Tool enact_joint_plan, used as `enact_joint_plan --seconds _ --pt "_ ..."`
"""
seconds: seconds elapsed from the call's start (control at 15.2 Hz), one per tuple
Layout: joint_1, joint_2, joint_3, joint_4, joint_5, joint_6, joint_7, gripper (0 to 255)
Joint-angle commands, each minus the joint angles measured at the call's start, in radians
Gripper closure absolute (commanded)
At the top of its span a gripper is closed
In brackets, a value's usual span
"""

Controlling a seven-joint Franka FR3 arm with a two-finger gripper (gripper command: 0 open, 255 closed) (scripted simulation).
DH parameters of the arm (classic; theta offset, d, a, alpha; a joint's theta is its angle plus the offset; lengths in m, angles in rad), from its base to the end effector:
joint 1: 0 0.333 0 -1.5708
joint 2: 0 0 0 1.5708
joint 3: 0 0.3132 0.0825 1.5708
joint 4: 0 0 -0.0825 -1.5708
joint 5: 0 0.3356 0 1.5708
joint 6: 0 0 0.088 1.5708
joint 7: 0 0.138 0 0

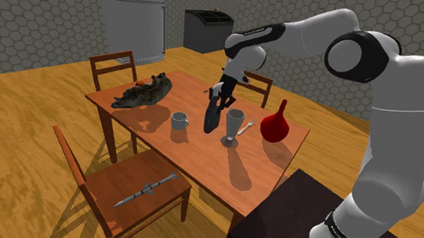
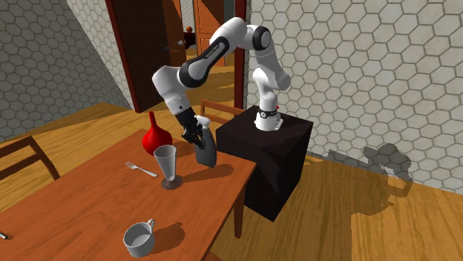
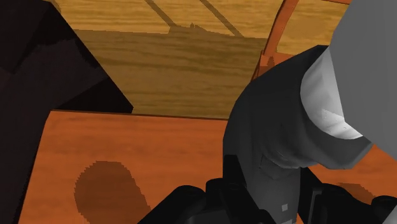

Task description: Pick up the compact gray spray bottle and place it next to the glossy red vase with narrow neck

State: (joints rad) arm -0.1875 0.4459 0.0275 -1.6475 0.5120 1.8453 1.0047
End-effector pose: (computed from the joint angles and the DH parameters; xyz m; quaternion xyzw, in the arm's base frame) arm 0.6006 -0.0446 0.3414 -0.7461 0.6097 0.2074 0.1691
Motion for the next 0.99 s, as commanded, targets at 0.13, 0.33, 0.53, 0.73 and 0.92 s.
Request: enact_joint_plan --seconds 0.13,0.33,0.53,0.73,0.92 --pt "-0.002 -0.022 -0.001 0.024 -0.006 -0.041 0.020 255" --pt "-0.003 -0.035 -0.002 0.043 -0.009 -0.071 0.035 255" --pt "-0.005 -0.047 -0.002 0.065 -0.012 -0.101 0.050 255" --pt "-0.006 -0.057 -0.003 0.089 -0.015 -0.132 0.065 255" --pt "-0.008 -0.066 -0.003 0.115 -0.017 -0.164 0.080 255"
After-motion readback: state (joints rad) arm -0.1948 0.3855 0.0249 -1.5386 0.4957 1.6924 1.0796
